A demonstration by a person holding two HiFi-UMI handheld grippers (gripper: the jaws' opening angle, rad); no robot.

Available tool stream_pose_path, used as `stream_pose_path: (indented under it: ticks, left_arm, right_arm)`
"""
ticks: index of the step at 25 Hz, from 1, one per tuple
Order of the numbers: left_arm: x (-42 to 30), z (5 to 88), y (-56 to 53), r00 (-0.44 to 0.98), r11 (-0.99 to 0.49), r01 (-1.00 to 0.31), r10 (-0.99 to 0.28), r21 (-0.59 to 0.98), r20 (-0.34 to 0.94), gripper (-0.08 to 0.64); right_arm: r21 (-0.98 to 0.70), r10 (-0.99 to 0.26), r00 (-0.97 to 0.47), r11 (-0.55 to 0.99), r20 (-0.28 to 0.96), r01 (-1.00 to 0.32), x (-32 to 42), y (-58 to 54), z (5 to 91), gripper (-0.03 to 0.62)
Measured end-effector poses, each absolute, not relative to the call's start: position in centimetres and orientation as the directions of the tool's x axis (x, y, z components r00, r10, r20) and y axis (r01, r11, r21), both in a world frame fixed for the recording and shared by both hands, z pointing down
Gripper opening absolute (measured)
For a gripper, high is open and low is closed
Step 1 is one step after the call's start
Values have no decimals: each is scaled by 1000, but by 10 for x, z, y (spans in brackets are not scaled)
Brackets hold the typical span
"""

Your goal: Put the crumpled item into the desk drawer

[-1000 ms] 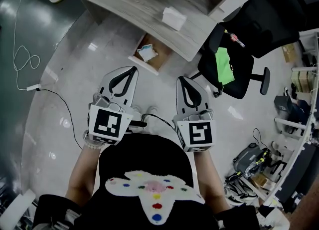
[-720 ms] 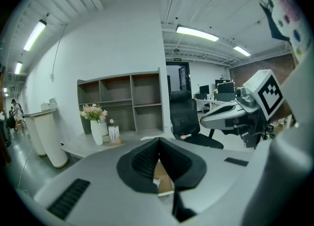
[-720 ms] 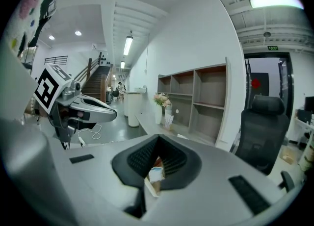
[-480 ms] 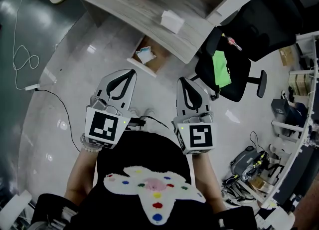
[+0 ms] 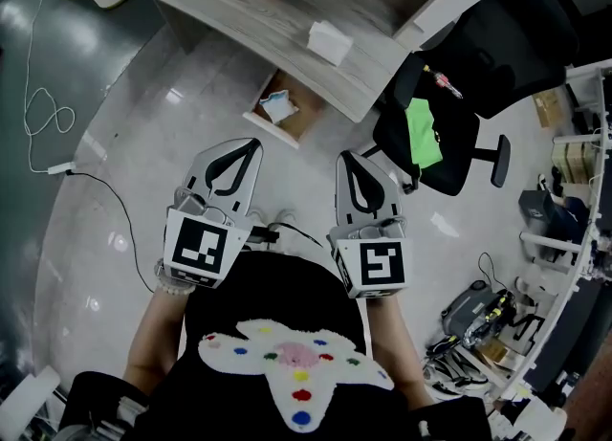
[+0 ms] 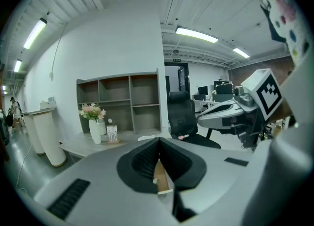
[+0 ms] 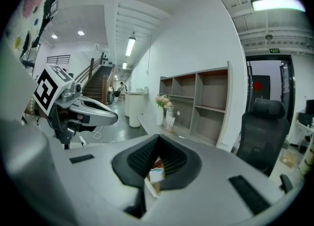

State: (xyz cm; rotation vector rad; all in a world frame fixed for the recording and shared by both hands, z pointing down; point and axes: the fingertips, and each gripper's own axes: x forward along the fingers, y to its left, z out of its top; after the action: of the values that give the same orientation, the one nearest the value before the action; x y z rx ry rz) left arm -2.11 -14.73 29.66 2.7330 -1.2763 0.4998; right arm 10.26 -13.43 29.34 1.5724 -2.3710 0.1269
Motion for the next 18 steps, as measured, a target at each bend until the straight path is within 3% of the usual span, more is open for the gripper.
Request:
stream_pose_path:
  ticks: [18]
  left_arm:
    - [-23, 308, -145, 595, -646, -762, -724, -42, 348, 12]
  right_arm:
    - [103, -874, -371, 420, 314, -902, 96, -130, 299, 5]
